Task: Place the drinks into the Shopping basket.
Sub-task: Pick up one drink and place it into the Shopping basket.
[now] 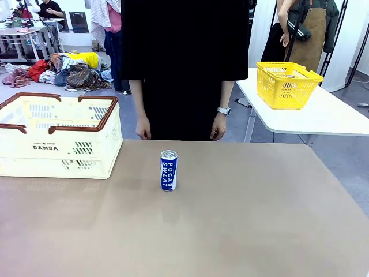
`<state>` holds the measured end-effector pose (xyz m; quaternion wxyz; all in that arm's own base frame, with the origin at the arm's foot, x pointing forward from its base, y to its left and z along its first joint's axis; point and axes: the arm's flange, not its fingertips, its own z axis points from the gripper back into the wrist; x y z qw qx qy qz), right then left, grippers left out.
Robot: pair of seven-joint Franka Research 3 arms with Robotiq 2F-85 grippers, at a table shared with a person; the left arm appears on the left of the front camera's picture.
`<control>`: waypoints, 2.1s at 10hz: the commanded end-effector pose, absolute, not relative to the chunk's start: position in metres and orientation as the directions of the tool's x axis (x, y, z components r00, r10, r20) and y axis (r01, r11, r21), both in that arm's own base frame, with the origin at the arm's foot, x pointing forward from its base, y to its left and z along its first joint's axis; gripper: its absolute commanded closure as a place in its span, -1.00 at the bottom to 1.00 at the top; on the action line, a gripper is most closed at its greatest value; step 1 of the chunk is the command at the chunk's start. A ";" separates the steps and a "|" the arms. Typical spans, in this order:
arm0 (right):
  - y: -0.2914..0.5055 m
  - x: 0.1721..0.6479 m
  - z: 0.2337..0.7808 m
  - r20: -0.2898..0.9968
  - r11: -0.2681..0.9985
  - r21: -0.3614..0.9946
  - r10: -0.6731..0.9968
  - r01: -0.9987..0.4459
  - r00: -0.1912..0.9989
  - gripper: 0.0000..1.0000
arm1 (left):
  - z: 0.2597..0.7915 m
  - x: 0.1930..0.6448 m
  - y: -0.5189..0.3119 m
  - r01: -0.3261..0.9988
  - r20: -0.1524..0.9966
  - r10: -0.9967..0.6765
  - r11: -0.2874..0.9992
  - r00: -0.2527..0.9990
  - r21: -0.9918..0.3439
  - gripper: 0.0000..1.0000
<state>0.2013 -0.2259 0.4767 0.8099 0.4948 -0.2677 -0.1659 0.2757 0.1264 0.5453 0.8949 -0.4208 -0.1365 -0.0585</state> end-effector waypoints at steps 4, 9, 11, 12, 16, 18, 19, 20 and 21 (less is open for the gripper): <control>-0.227 0.202 0.478 0.292 0.451 0.892 -0.529 -0.028 0.797 -1.00 | 0.556 0.333 -0.069 0.301 0.203 -0.228 0.810 0.952 -0.504 -1.00; -0.227 0.202 0.478 0.292 0.451 0.892 -0.529 -0.028 0.797 -1.00 | 0.536 0.340 -0.167 0.374 0.160 -0.338 0.807 0.927 -0.457 -1.00; -0.227 0.202 0.478 0.292 0.451 0.892 -0.529 -0.028 0.797 -1.00 | 0.536 0.340 -0.167 0.374 0.160 -0.338 0.807 0.927 -0.457 -1.00; -0.227 0.202 0.478 0.292 0.451 0.892 -0.529 -0.028 0.797 -1.00 | 0.536 0.340 -0.167 0.374 0.160 -0.338 0.807 0.927 -0.457 -1.00; -0.227 0.202 0.478 0.292 0.451 0.892 -0.529 -0.028 0.797 -1.00 | 0.548 0.395 -0.239 0.149 -0.003 -0.166 0.892 0.986 -0.426 -1.00; -0.227 0.202 0.478 0.292 0.451 0.892 -0.529 -0.028 0.797 -1.00 | 0.555 0.449 -0.308 0.078 -0.075 -0.105 0.953 0.992 -0.292 -1.00; -0.227 0.202 0.478 0.292 0.451 0.892 -0.529 -0.028 0.797 -1.00 | 0.550 0.468 -0.326 0.056 -0.107 -0.082 0.972 0.991 -0.227 -1.00; -0.227 0.202 0.478 0.292 0.451 0.892 -0.529 -0.028 0.797 -1.00 | 0.542 0.480 -0.340 0.030 -0.113 -0.051 0.984 0.992 -0.178 -1.00; -0.227 0.202 0.478 0.292 0.451 0.892 -0.529 -0.028 0.797 -1.00 | 0.530 0.487 -0.353 0.009 -0.112 -0.027 0.988 0.993 -0.157 -1.00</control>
